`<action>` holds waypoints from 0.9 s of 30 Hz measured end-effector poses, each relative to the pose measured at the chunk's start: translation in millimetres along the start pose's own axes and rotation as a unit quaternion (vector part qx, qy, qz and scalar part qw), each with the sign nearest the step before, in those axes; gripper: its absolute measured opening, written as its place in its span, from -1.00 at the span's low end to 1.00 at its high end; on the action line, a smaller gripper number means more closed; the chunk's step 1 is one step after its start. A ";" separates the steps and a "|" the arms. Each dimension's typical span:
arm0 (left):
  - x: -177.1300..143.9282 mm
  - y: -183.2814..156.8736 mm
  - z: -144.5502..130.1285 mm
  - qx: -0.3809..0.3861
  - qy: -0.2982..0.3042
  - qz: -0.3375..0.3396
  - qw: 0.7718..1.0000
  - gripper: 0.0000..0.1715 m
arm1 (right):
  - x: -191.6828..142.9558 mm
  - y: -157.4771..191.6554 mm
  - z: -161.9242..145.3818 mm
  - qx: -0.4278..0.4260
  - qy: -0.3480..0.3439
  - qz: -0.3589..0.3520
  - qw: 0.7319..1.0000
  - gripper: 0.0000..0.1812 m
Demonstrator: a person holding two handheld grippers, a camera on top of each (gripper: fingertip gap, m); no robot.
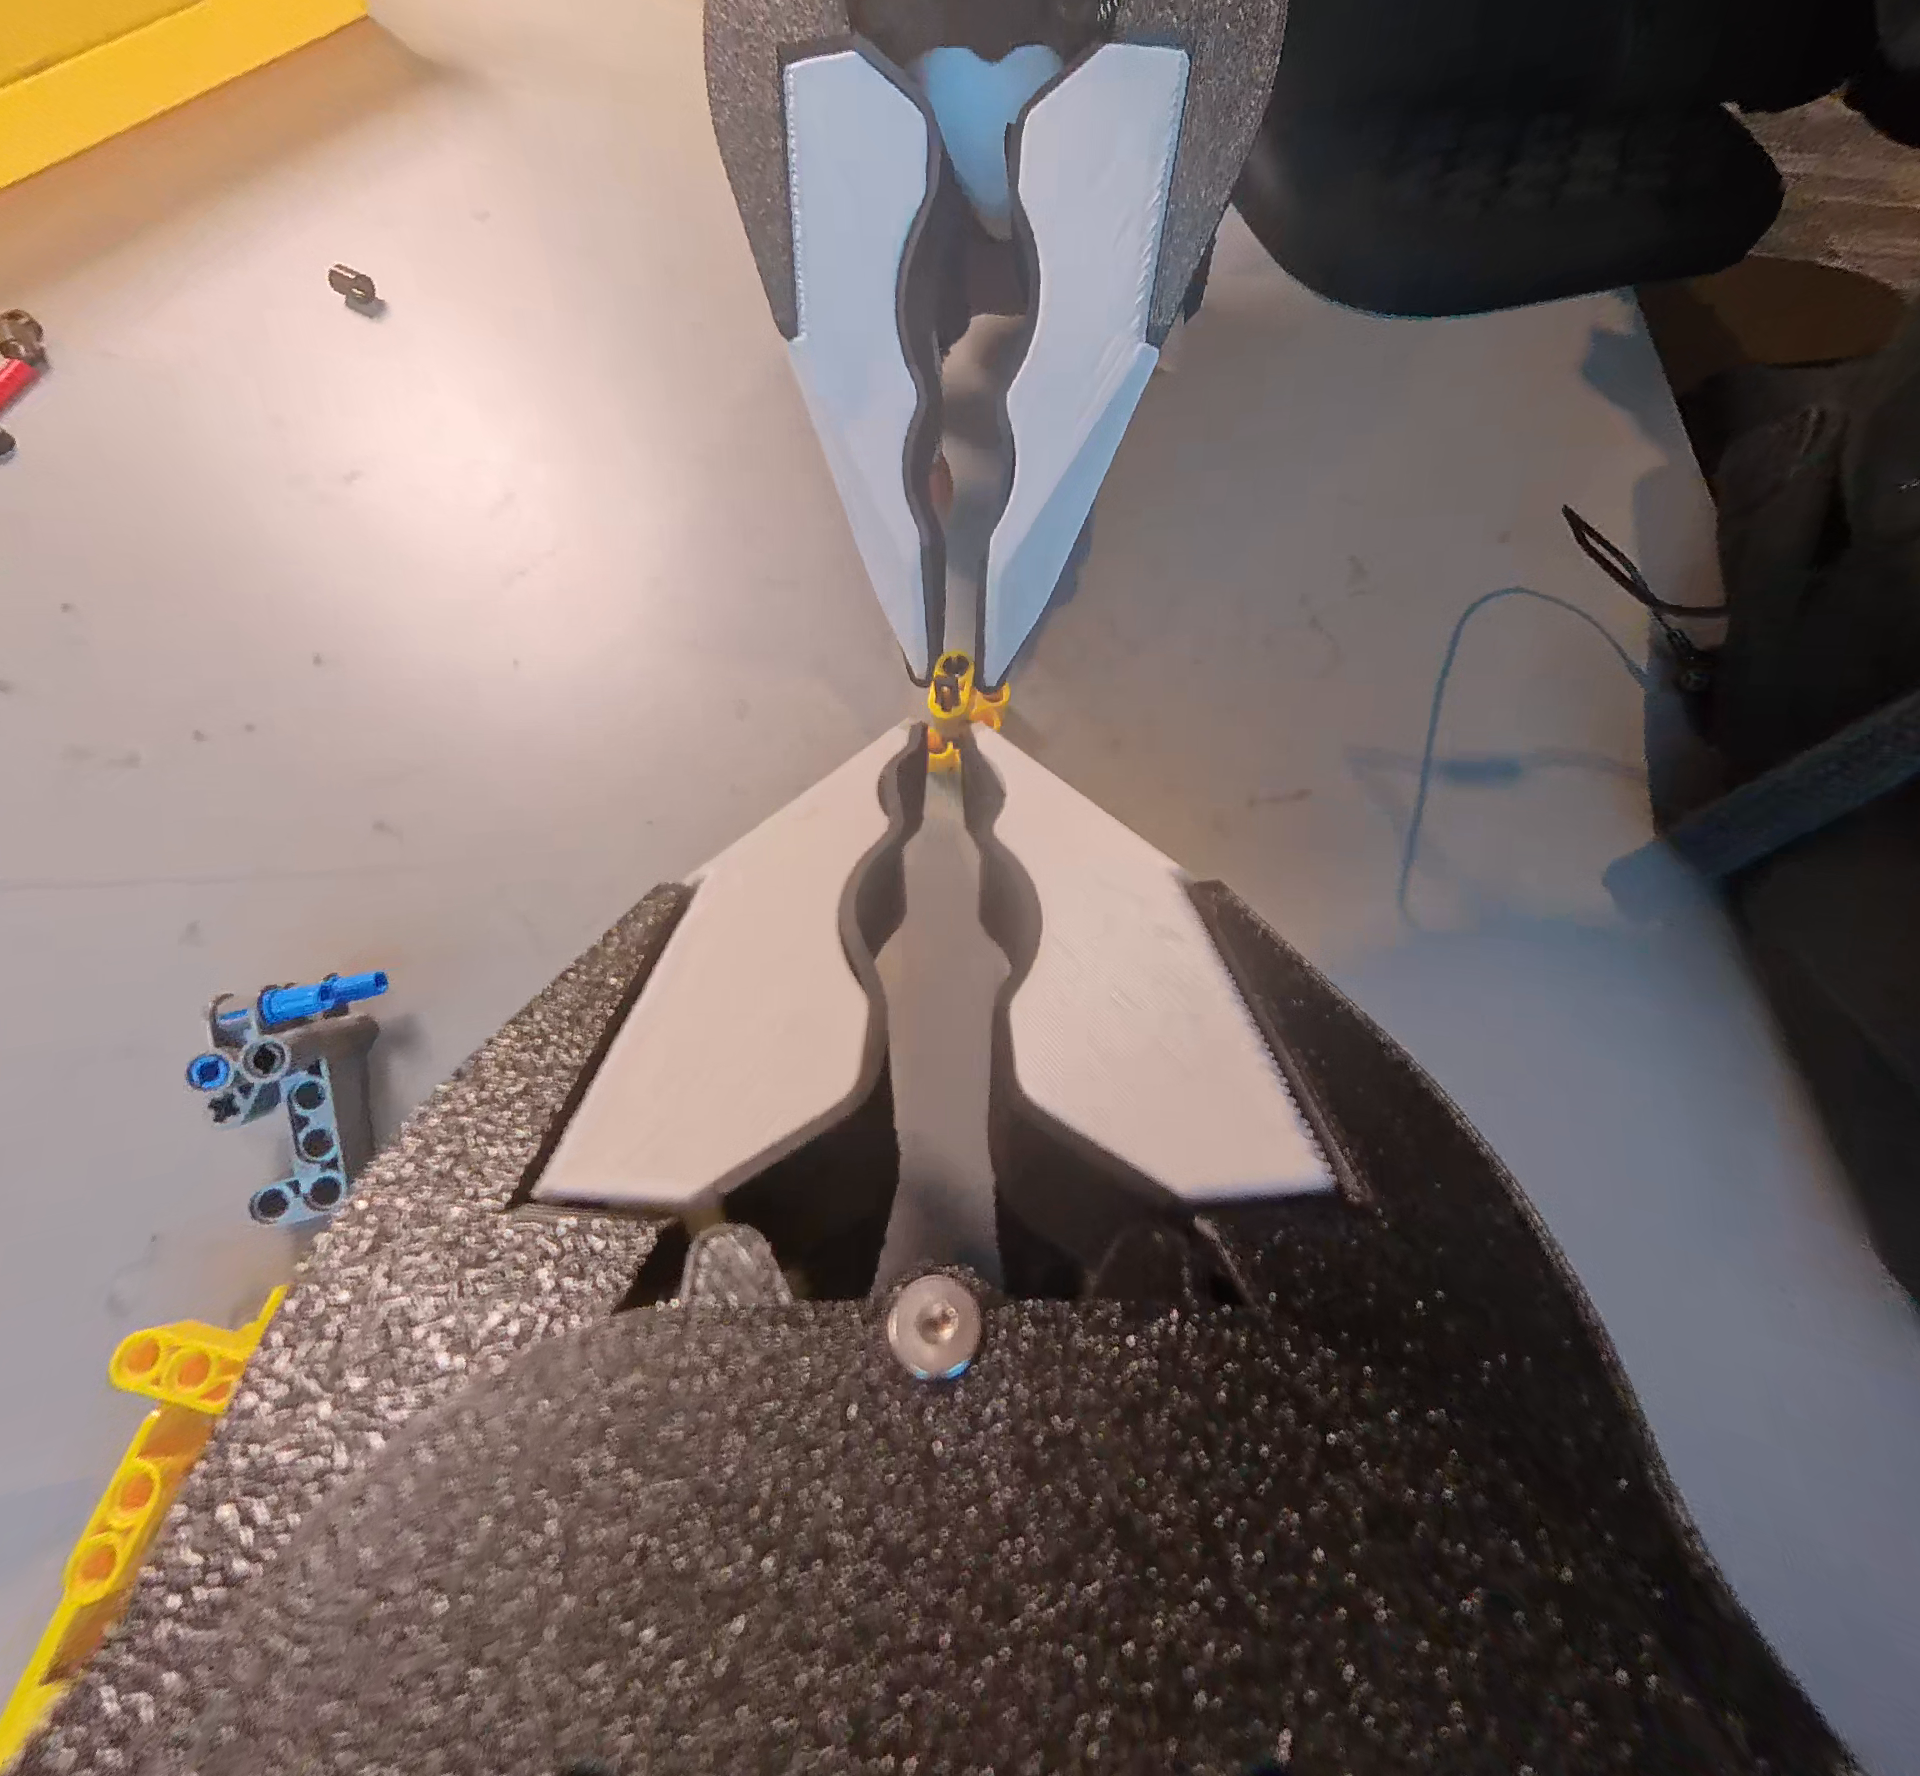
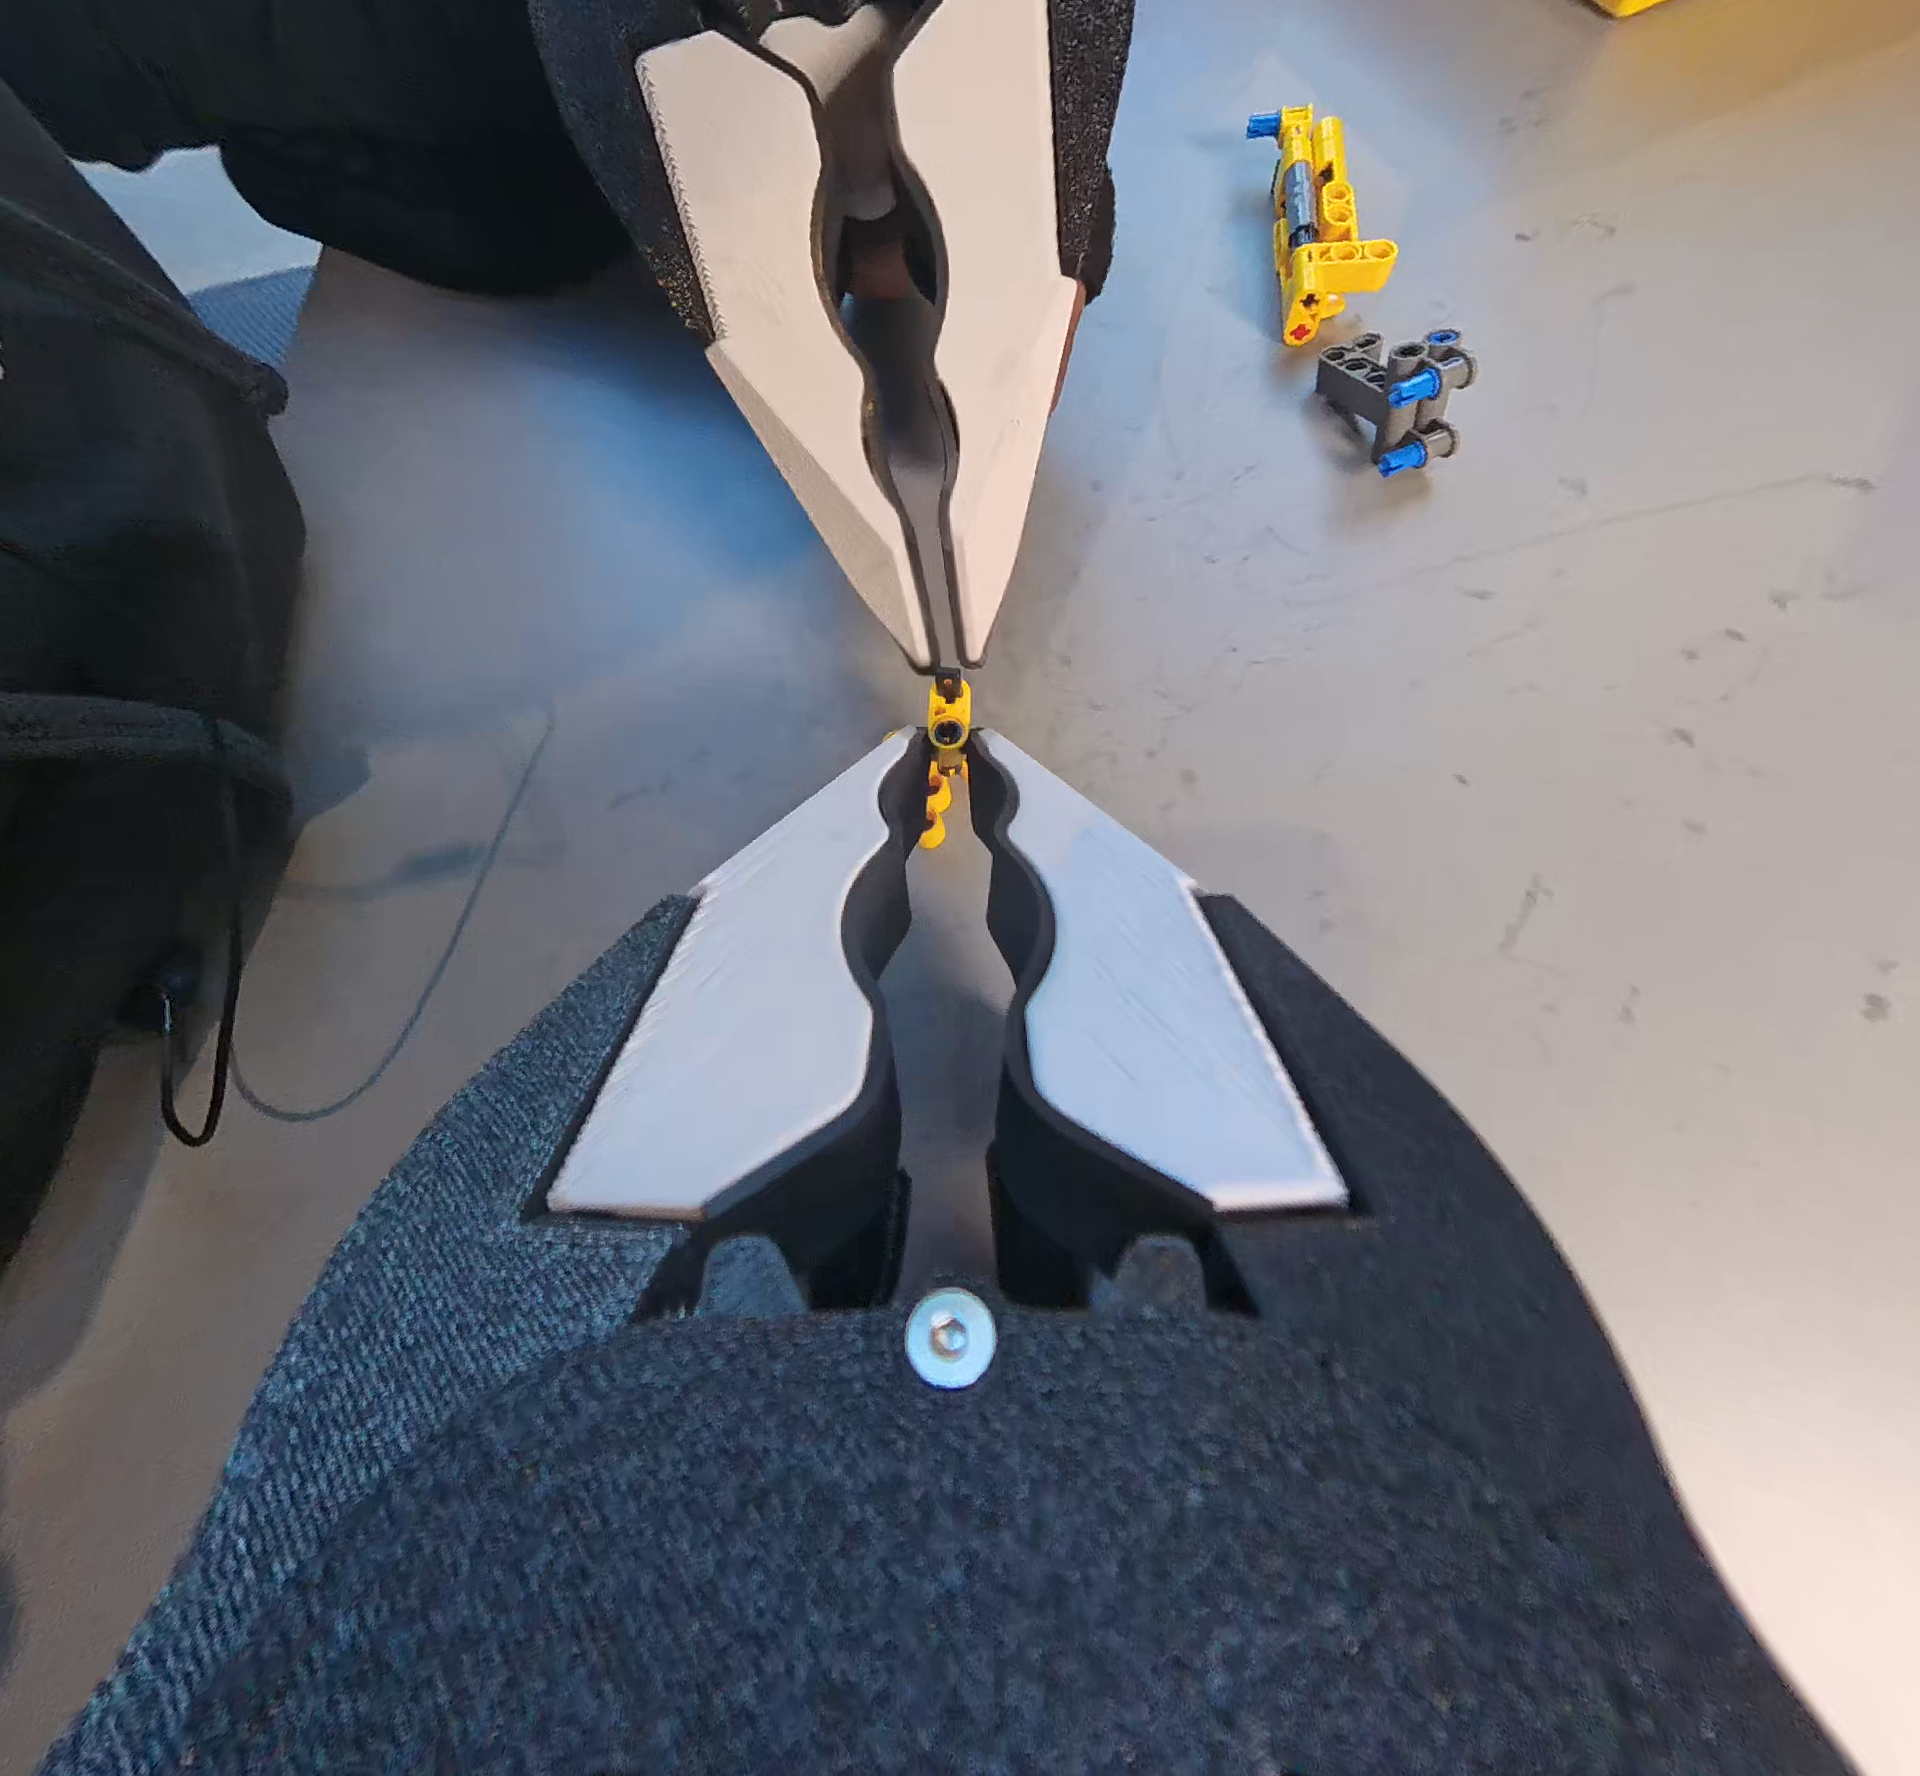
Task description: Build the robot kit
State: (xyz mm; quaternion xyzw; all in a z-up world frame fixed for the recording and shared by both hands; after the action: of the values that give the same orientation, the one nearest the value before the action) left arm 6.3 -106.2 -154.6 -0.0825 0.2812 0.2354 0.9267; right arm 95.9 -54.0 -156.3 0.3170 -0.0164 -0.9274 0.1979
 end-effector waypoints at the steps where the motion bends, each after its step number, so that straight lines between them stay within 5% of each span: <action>1: 0.9 -0.2 0.0 -0.003 -0.001 -0.004 1.000 -0.92 | 0.0 0.2 -0.1 0.005 -0.001 0.000 1.000 -0.93; 27: 4.6 -8.3 0.6 0.028 0.036 0.011 0.999 -0.99 | 4.8 10.4 -4.3 -0.007 0.040 -0.028 0.999 -0.92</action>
State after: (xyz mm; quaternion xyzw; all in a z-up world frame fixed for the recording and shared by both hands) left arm 14.0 -111.5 -156.6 -0.0617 0.3219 0.2339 0.9153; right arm 98.7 -65.0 -160.9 0.3532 0.0068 -0.9192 0.1740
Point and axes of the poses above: each gripper's, where its closed fingertips meet, x out along the fingers, z out of its top, y = z × x across the jaws, the point moved 6 cm from there along -x, back along the fingers, and after that the axes turned 2 degrees about x, right-handed, at the moved point
